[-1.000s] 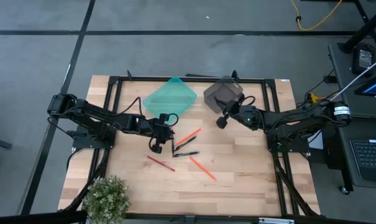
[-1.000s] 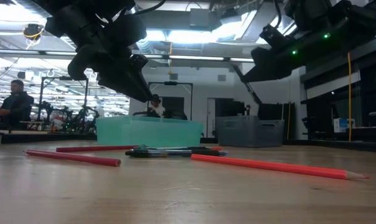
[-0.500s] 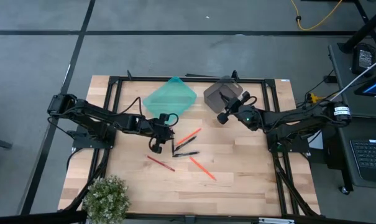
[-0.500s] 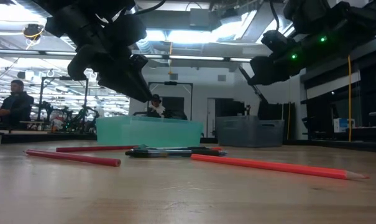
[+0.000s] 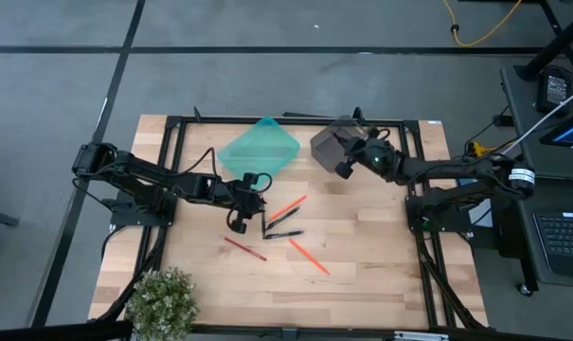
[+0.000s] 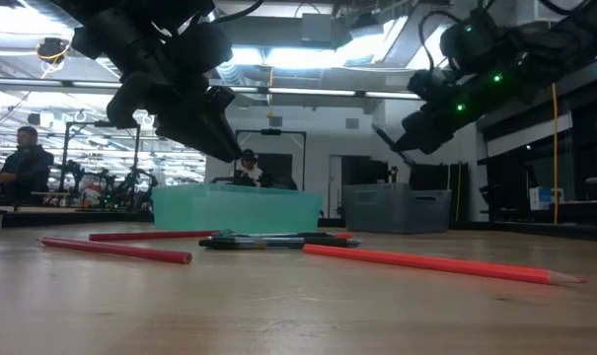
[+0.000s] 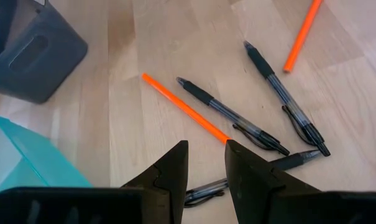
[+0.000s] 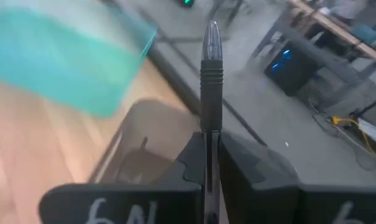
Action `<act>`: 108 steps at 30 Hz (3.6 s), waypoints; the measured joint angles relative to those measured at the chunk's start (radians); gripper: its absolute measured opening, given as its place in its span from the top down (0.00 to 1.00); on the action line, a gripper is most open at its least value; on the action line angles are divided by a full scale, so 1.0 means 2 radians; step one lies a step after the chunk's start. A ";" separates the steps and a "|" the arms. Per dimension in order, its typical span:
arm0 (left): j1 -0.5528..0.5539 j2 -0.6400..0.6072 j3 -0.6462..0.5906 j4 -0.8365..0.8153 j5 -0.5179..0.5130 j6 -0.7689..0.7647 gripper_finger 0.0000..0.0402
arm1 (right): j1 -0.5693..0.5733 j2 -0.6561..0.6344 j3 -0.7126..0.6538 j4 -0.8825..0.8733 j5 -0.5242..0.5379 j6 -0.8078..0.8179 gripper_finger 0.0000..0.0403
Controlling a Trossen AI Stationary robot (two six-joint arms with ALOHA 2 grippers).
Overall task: Sort pens & pencils
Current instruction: Put the black pen into the gray bin
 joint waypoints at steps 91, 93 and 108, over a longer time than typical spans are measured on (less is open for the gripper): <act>0.018 0.000 0.000 0.024 -0.001 -0.001 0.75 | -0.131 0.212 0.297 -0.427 -0.220 -0.224 0.78; 0.019 -0.004 0.000 0.020 -0.016 0.001 0.75 | -0.121 0.203 0.307 -0.439 -0.213 -0.205 0.78; 0.014 -0.148 -0.067 0.015 -0.043 -0.047 0.75 | -0.014 0.161 0.349 -0.507 -0.214 -0.075 0.79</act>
